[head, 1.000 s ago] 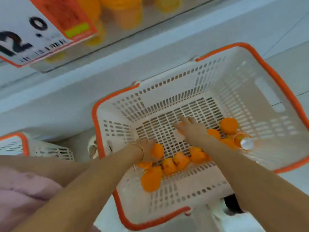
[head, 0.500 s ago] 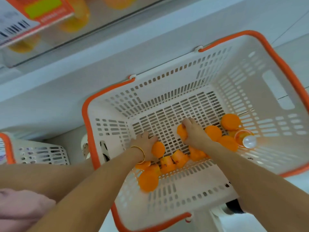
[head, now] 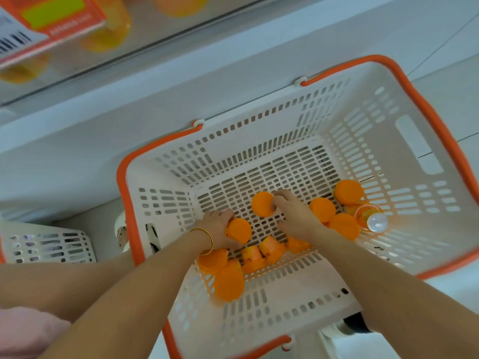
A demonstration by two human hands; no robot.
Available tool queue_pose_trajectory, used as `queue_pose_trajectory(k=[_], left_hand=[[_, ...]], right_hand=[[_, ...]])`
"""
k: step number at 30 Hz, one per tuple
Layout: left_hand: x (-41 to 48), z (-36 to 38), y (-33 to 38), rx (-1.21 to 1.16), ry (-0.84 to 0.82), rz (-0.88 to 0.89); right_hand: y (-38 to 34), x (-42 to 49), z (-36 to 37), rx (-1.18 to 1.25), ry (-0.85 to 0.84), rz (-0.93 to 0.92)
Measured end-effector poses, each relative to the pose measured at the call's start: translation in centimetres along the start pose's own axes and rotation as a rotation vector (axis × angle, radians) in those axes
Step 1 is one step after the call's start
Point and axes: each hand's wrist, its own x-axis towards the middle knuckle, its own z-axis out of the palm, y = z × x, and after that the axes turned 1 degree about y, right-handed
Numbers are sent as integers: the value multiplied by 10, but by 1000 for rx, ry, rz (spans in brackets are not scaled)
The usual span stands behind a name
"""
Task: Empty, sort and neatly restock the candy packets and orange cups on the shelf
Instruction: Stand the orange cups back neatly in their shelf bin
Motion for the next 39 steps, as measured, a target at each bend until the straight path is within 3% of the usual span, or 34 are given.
queue_pose_trajectory(k=[3,5,8,12,15,17,21,23,26,30,34,39], left_hand=[[1,-1,2,78,69,33],[1,-3,5,80,140,27],[5,-10,8,57,256,-10],[7,-13,10,50,316,-77],[7,-12,12,71,329,-99],[6,-13,13,109,363,-81],[4,-19,10,182,438,-46],[4,-20,8,236,437,-32],[5,-18,6,303,386,-16],[10,-15,6,253,344,11],[11,-11,6,248,304,-6],[15,-6,3,188,313,-31]], right_hand=[[-11,-3,-10,52,119,54],[-17,-8,-16,-15,9,109],[-21,-15,-11,-335,-270,104],[-28,-18,3,-609,-410,19],[-33,-18,6,-637,-439,14],[-34,-17,2,-529,-420,66],[-26,-10,-22,-5,-352,306],[-21,-4,-42,104,-325,394],[-17,4,-65,48,-277,441],[-17,16,-60,-202,-170,394],[-13,23,-36,-434,-41,212],[-6,22,-19,-385,-39,-28]])
